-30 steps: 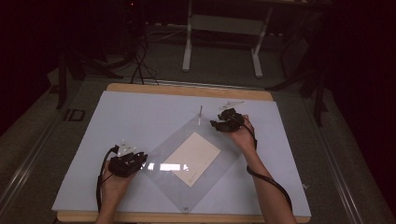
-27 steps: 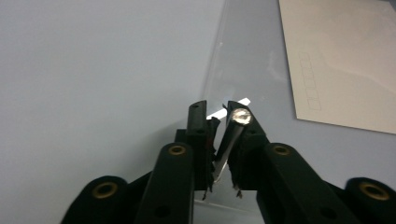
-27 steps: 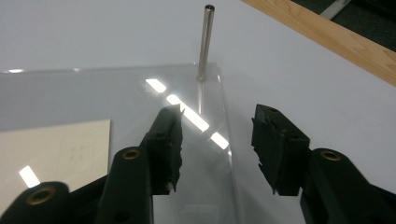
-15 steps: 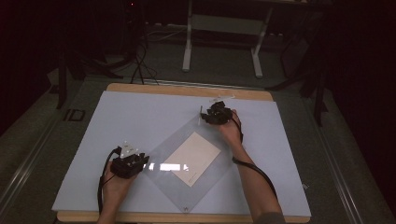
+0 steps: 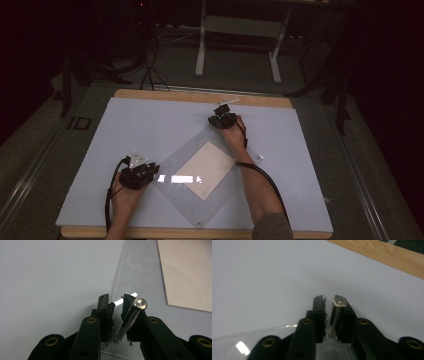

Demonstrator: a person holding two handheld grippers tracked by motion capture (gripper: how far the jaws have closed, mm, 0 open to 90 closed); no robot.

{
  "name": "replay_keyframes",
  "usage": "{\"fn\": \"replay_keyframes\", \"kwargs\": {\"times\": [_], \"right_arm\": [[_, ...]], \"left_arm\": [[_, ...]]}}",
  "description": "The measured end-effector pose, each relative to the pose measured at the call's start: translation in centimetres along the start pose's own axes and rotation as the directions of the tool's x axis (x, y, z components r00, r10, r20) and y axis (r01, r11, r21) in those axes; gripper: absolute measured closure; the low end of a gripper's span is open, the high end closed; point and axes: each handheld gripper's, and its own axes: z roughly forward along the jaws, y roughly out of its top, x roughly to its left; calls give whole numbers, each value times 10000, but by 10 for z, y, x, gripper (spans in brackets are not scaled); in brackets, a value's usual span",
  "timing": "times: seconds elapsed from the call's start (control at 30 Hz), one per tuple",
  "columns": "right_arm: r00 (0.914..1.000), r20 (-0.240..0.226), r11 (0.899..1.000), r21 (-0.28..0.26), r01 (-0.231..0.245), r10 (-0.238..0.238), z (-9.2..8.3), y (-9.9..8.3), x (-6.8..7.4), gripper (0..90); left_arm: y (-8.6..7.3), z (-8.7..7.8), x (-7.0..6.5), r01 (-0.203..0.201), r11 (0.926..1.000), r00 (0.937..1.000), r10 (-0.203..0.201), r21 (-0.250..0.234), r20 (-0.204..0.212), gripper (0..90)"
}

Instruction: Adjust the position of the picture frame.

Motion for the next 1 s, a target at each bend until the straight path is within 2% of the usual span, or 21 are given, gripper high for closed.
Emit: {"fn": "replay_keyframes", "kwargs": {"times": [0.03, 0.07, 0.1, 0.13, 0.17, 0.2, 0.23, 0.27, 0.3, 0.33, 0.43, 0.57, 0.7, 0.77, 0.87, 1.0], "right_arm": [[9998, 182, 10000, 3, 5, -6, 1, 0, 1, 844], [9997, 250, 10000, 12, -77, 77, 1, 0, 1, 844], [9997, 100, 9997, 38, -225, 225, 0, 1, -1, 845], [9997, 100, 9997, 38, -225, 225, 0, 1, -1, 845], [9993, 37, 9993, 111, -363, 362, -1, 2, -2, 839], [9993, 37, 9993, 111, -363, 362, -1, 2, -2, 839], [9977, -154, 9978, 47, -655, 655, -2, 1, -4, 839], [9977, -154, 9978, 47, -655, 655, -2, 1, -4, 832], [9954, -369, 9961, 81, -881, 884, -4, 0, -7, 833], [9961, -324, 9966, 141, -813, 817, -5, 0, -7, 834], [9956, -408, 9963, 156, -843, 849, -8, 0, -8, 834], [9944, -579, 9961, 16, -885, 884, -15, 2, -9, 834], [9928, -840, 9963, 54, -853, 855, -24, 1, -11, 833], [9915, -994, 9965, 78, -831, 835, -30, -1, -13, 832], [9890, -1106, 9951, -20, -993, 984, -41, -3, -16, 829], [9862, -1199, 9934, -5, -1147, 1138, -59, -10, -22, 824]], "left_arm": [[0, 0, -1, -34, 10000, 10000, 34, -9, -51, 765], [0, 0, -1, -115, 9999, 9999, 115, -8, -123, 770], [1, 0, -3, -255, 9997, 9995, 255, 8, -182, 835], [1, 0, -3, -162, 9999, 9999, 162, -5, 49, 835], [1, 0, 1, 388, 9992, 9985, -389, 30, 385, 839], [1, 0, 1, 388, 9992, 9985, -389, 30, 385, 836], [1, 0, 1, 388, 9992, 9985, -389, 30, 385, 836], [0, 0, 3, 533, 9986, 9964, -528, -51, 663, 836], [1, 0, 2, 455, 9990, 9973, -453, -14, 579, 836], [1, 0, 1, 401, 9992, 9980, -401, 4, 493, 838], [1, -2, 3, 655, 9977, 9952, -643, -145, 733, 836], [4, -7, 4, 817, 9960, 9940, -788, -366, 758, 833], [4, -9, 11, 1468, 9876, 9849, -1408, -549, 1007, 825], [6, -11, 13, 1757, 9827, 9784, -1676, -590, 1212, 820], [13, -11, 14, 1570, 9862, 9830, -1509, -534, 1047, 821], [22, -6, 20, 1597, 9860, 9830, -1544, -478, 993, 822]]}}
